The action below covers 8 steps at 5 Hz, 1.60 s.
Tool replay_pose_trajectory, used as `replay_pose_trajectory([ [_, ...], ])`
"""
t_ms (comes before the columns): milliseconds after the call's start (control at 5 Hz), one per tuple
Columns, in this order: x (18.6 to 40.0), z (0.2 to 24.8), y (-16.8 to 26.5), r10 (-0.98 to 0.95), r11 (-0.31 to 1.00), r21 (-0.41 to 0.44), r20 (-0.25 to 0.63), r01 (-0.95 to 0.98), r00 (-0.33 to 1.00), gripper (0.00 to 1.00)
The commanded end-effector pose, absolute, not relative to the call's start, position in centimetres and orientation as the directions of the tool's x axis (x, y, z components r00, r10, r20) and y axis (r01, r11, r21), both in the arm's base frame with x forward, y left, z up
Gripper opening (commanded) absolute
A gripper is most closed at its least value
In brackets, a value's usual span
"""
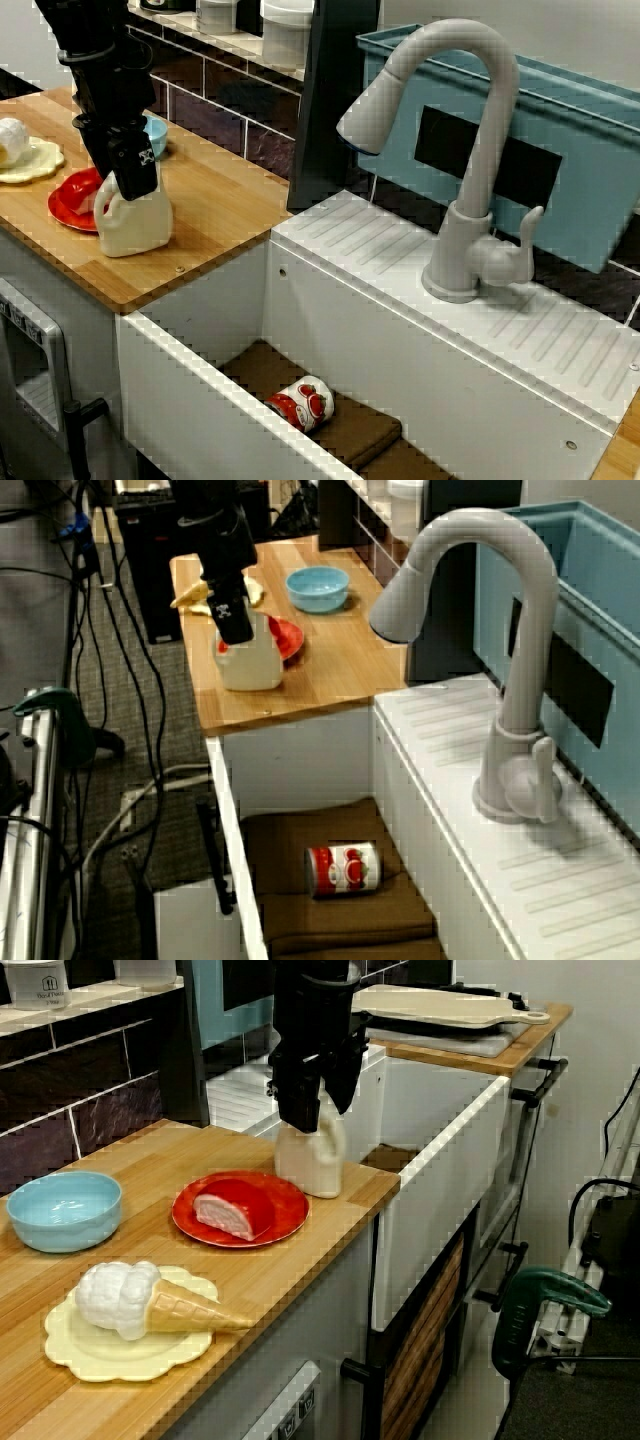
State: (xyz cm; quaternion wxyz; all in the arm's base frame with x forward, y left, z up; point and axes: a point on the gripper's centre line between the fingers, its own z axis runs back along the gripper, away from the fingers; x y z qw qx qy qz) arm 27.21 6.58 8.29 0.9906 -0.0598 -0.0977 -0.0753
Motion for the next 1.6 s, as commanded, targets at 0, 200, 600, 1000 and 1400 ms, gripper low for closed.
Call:
replay_pose_trajectory([
  [0,29.3,13.1,6.5,-0.128,0.966,-0.197,0.198,0.167,0.972,0.00],
  [200,32.2,14.6,6.5,-0.038,0.961,-0.260,0.205,0.091,0.978,0.00],
  [600,35.4,12.9,5.9,0.032,0.970,-0.241,0.265,0.034,0.964,0.00],
  [1000,38.1,8.4,4.3,0.045,0.986,-0.169,0.222,-0.007,0.974,0.00],
  [1400,38.0,8.9,4.2,0.017,0.988,-0.157,0.196,0.014,0.980,1.00],
])
